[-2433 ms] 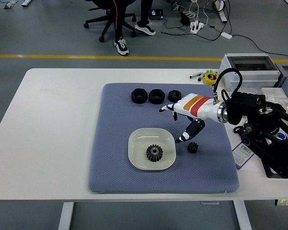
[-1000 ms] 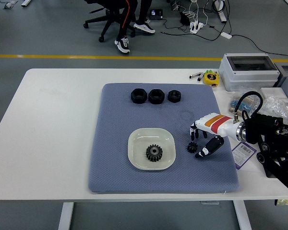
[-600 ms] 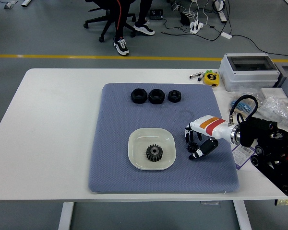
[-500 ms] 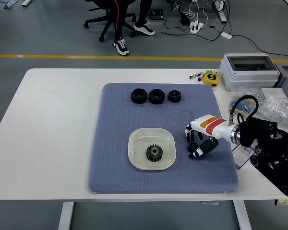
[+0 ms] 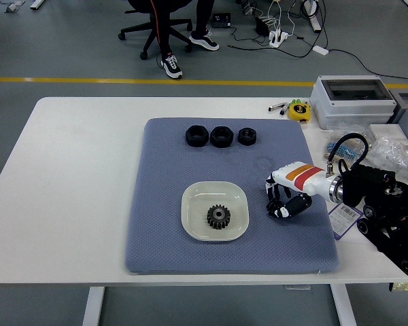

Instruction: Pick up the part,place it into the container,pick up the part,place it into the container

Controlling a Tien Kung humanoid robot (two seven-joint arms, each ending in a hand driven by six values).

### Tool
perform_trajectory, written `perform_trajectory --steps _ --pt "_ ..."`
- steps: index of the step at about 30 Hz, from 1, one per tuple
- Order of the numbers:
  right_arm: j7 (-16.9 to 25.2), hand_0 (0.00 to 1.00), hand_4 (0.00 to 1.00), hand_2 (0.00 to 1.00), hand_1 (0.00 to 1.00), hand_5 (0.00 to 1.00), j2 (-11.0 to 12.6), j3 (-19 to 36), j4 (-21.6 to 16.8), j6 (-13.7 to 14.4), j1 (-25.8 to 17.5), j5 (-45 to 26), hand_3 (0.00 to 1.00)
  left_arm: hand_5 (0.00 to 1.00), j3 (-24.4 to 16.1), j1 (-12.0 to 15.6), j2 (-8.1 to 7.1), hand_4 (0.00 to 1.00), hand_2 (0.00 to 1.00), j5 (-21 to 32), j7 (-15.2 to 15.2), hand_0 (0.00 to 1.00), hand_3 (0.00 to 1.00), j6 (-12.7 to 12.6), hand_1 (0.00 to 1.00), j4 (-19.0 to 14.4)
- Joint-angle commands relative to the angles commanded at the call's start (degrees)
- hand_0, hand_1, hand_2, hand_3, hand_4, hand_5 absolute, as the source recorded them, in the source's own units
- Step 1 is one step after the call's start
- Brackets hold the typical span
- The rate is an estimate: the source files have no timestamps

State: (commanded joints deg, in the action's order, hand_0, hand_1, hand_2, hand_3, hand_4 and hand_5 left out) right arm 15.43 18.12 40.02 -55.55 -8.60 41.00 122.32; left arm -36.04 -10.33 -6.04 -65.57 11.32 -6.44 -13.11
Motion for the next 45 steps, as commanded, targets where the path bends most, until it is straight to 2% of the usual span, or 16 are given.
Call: perform_trajectory --steps 2,7,8,13,14,25,26,31,37,38,39,43,44,45 --pt "0.1 0.162 0.662 0.437 0.312 0.225 0.1 0.1 0.0 -0.3 0.0 0.2 0.454 0.574 0.0 -0.1 0.0 0.632 0.64 0.0 0.0 0.705 0.555 0.0 0.686 0.0" --pt "0.5 0.162 0.662 0.437 0.312 0.225 0.3 0.1 -0.3 -1.2 0.0 0.1 0.454 0.574 0.0 -0.1 0.04 0.632 0.64 0.1 -0.1 0.705 0.555 0.0 0.686 0.0" --pt "0.5 0.133 0.711 0.411 0.29 0.184 0.3 0.1 -0.4 -1.2 0.0 0.1 0.448 0.573 0.0 0.0 0.04 0.632 0.64 0.1 -0.1 0.704 0.555 0.0 0.685 0.0" --pt "0.6 0.133 0.711 0.411 0.29 0.184 0.4 0.0 -0.9 -1.2 0.1 -0.3 0.448 0.573 0.0 0.0 0.05 0.632 0.64 0.1 0.0 0.704 0.555 0.0 0.685 0.0" --pt "0.6 0.082 0.819 0.367 0.233 0.138 0.5 -0.1 -1.1 -1.2 0.1 -0.5 0.431 0.573 0.0 0.0 0.06 0.632 0.64 0.1 0.0 0.705 0.555 0.0 0.685 0.0" --pt "1.0 0.059 0.852 0.325 0.195 0.14 0.7 0.5 -2.8 0.4 0.2 -2.1 0.402 0.573 0.1 0.0 0.04 0.632 0.64 0.3 -0.1 0.704 0.555 0.1 0.686 0.0" --pt "1.0 0.028 0.866 0.276 0.158 0.134 0.7 0.6 -3.1 0.6 0.2 -2.3 0.371 0.574 0.1 0.0 0.03 0.632 0.64 0.4 -0.1 0.704 0.555 0.0 0.683 0.0" --pt "1.3 0.028 0.866 0.276 0.158 0.134 0.6 1.2 -5.4 1.8 0.2 -3.0 0.371 0.574 0.0 0.2 0.01 0.632 0.64 0.3 0.0 0.704 0.555 0.1 0.683 0.0" --pt "1.2 0.019 0.869 0.281 0.154 0.132 1.0 2.3 -6.0 1.1 0.2 -1.3 0.379 0.573 0.0 0.3 0.06 0.632 0.641 0.2 0.0 0.704 0.555 0.1 0.682 0.0" --pt "1.1 0.146 0.696 0.399 0.255 0.243 1.4 2.9 -6.4 0.2 0.1 -0.3 0.469 0.573 0.0 0.4 0.07 0.632 0.642 0.2 0.0 0.704 0.554 0.1 0.685 0.0" --pt "1.0 0.146 0.696 0.399 0.255 0.243 1.9 3.5 -6.9 -1.0 0.1 1.0 0.469 0.573 0.0 0.4 0.06 0.632 0.642 0.2 0.0 0.704 0.554 0.1 0.685 0.0" --pt "1.9 0.146 0.696 0.399 0.255 0.243 3.1 4.4 -8.3 -2.4 0.2 3.3 0.469 0.573 -0.3 0.7 0.0 0.632 0.642 0.0 0.0 0.704 0.554 0.2 0.685 0.0" --pt "2.0 0.315 0.861 0.575 0.433 0.272 3.2 4.5 -8.5 -2.7 0.2 3.9 0.631 0.573 -0.3 0.7 0.0 0.632 0.642 -0.1 0.0 0.704 0.555 0.2 0.684 0.0" --pt "2.0 0.315 0.861 0.575 0.433 0.272 3.3 4.5 -8.6 -2.9 0.2 4.2 0.631 0.573 -0.3 0.7 0.0 0.632 0.642 -0.2 0.0 0.704 0.555 0.2 0.684 0.0"
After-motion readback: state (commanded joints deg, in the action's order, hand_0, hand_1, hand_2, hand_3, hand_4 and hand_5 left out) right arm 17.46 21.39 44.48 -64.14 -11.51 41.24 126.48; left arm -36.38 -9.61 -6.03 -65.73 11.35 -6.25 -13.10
